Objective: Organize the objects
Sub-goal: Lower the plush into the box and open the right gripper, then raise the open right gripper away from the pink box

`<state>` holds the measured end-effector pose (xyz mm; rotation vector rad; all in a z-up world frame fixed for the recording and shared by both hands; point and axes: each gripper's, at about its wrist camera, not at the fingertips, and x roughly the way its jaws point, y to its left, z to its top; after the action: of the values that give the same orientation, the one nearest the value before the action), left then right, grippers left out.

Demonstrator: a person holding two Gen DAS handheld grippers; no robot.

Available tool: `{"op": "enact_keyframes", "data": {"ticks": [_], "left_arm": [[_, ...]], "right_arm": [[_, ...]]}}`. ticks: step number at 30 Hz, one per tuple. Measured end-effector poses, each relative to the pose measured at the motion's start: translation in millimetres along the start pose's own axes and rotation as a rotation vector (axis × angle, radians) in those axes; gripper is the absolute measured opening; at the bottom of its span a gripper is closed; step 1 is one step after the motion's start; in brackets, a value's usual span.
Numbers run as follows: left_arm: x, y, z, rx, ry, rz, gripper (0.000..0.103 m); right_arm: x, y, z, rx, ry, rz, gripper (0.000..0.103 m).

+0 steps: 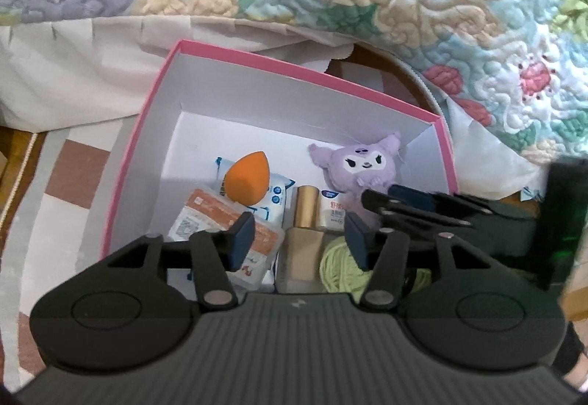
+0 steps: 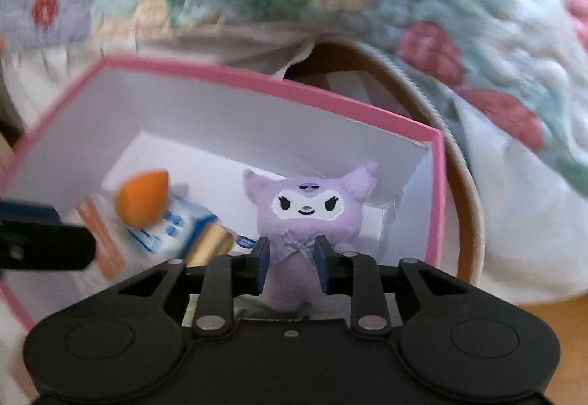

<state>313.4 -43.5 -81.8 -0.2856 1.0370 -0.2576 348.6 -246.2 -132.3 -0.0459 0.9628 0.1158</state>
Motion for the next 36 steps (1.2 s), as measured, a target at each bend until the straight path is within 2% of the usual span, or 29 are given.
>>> {"op": "enact_keyframes", "data": {"ticks": [3,5,7,10,13,24,28,31,36], "left_arm": [[-13.8,0.3,-6.9,0.019,-0.004,0.01,0.063],[-25.0,1.9,-12.1,0.029,0.003,0.012,0.064],[-38.0,3.2,-16.7,0.033,0.006,0.014,0.065],[-59.9,4.0,-23.3,0.051,0.0,0.023,0.068],[-81.7,5.8,-29.8,0.063,0.004,0.029,0.071],[-155.9,11.1,-58.8,0.131,-0.012,0.047,0.075],[-175.6,17.8,-68.8,0.126,-0.027,0.05,0.077],[-187.6,19.7,-77.8,0.117,-0.03,0.084,0.077],[-210.5,14.8,-94.0,0.125,-0.047,0.054,0.08]], "right_arm": [[-26.6,-7.3,-11.1,0.114,-0.043,0.092,0.036],[-46.5,-0.5,-20.5,0.105,-0.07,0.099,0.039],[-68.2,10.6,-29.1,0.073,-0.098,0.078,0.047],[-101.9,21.1,-35.8,0.048,-0.137,0.1,0.054],[-131.0,28.9,-41.5,0.04,-0.156,0.1,0.058],[-209.8,49.7,-70.8,0.06,-0.2,0.102,0.062],[-230.6,54.8,-79.5,0.056,-0.192,0.096,0.065],[-246.0,57.1,-85.7,0.062,-0.2,0.093,0.068],[-260.4,55.0,-95.7,0.086,-0.199,0.069,0.069]]}}
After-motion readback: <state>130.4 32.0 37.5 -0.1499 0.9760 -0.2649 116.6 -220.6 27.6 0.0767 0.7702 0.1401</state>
